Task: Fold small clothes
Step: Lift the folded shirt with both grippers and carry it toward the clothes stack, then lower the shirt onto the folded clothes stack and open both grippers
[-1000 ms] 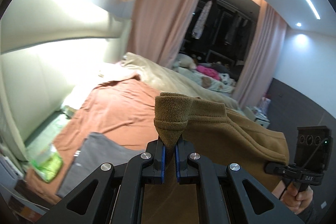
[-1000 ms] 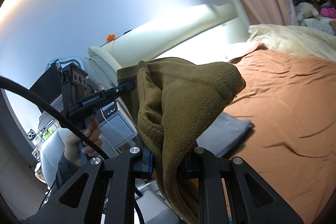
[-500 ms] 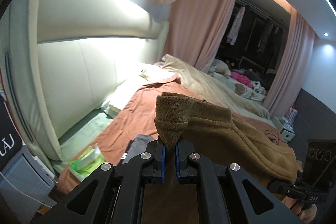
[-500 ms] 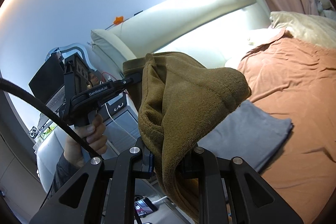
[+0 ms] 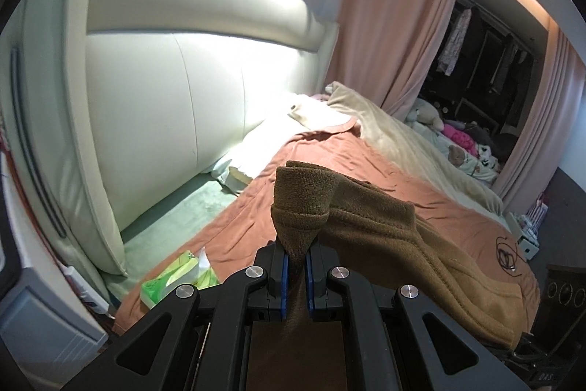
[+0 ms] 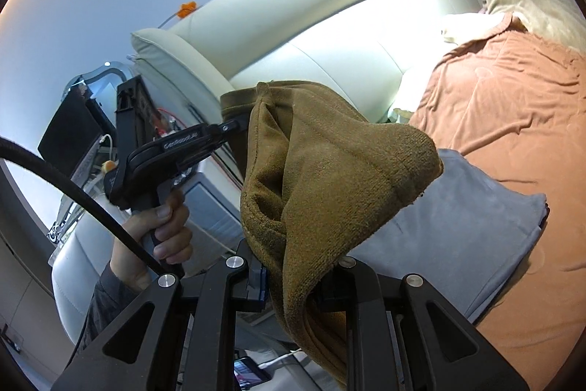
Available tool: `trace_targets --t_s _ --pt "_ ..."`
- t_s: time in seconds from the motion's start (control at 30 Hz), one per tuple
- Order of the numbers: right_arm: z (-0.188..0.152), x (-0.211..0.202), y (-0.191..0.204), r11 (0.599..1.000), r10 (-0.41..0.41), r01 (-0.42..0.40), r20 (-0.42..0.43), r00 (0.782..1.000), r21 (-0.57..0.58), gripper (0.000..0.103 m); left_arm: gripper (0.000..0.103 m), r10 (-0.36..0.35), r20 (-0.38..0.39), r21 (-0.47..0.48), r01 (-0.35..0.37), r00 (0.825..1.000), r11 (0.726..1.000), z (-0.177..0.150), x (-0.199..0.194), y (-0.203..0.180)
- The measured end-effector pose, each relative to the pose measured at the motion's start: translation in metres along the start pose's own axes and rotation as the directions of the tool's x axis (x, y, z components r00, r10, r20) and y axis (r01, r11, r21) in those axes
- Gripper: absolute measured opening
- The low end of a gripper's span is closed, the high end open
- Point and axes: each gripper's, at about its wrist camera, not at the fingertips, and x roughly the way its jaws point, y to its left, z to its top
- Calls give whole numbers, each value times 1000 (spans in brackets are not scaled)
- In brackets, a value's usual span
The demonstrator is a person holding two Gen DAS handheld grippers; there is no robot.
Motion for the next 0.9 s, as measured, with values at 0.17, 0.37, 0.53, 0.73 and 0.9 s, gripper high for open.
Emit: trace_targets --t_s 0.17,0.37,0.53,0.73,0.9 --pt "5 2 -42 999 -17 17 -6 1000 39 14 7 10 -43 4 -10 999 1000 5 50 -4" --pt "12 5 -89 994 -9 10 -10 1000 104 15 7 38 -99 44 -33 994 998 8 106 -13" --pt "10 12 -126 987 -23 27 -24 999 161 18 7 49 -151 68 -39 987 997 3 148 -19" --pt "12 35 -143 979 -44 51 -39 998 197 18 7 73 -213 102 -52 974 993 -8 200 -27" --pt "9 50 -167 969 -64 76 -60 996 235 18 7 89 -270 111 -60 959 992 -20 240 -25"
